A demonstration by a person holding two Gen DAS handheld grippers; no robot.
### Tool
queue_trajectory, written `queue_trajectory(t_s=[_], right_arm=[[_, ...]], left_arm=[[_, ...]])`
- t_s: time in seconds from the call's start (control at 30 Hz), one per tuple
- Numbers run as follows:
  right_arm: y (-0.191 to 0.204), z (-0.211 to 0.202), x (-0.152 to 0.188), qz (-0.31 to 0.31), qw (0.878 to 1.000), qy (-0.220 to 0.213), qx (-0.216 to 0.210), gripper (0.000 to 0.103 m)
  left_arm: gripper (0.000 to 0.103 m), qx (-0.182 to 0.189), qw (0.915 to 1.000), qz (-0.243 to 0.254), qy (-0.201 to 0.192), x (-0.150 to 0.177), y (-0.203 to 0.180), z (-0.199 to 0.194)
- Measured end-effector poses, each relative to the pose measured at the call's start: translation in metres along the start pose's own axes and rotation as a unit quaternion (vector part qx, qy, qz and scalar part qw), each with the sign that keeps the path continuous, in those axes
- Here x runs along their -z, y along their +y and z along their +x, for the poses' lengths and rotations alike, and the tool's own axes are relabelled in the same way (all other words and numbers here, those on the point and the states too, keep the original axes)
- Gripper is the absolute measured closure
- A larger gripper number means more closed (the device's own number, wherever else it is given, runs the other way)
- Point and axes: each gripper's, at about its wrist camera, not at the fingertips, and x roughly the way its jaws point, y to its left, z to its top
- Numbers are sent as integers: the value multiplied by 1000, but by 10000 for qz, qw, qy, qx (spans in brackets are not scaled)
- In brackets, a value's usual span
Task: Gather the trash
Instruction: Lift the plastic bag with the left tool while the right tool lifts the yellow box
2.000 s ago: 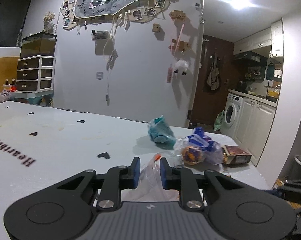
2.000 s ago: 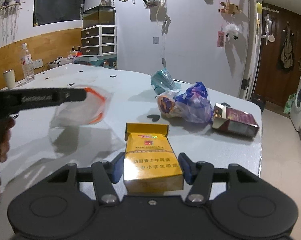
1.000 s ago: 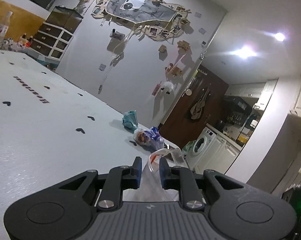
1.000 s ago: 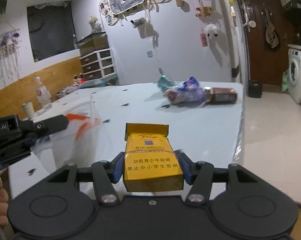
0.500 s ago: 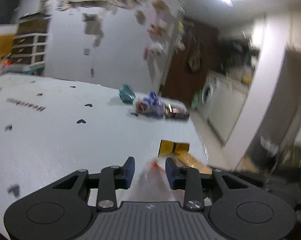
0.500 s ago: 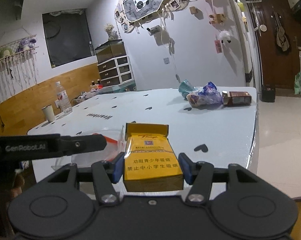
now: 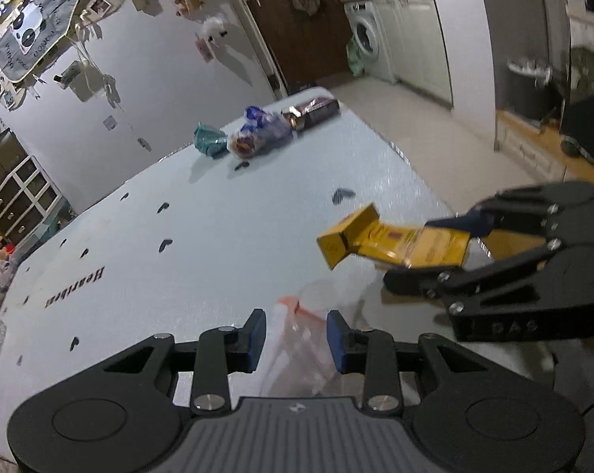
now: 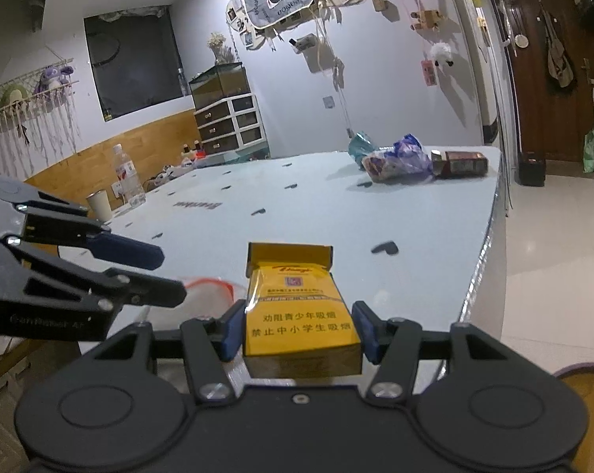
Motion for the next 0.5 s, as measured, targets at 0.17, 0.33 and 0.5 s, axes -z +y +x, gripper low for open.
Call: queue_trajectory(t_s=[0.17, 0.33, 0.5], right_arm=[[-3, -11, 5, -109, 9999, -1, 18, 45], [-9, -24, 10, -219, 9997, -43, 56, 45], [-21, -36, 14, -184, 9998, -69, 65, 45]], left_arm=[[67, -419, 9972, 496, 377, -5, -16, 11], [66, -880, 9866, 1137, 776, -15, -32, 26], [67, -1185, 9726, 1584, 1222, -22, -45, 42]])
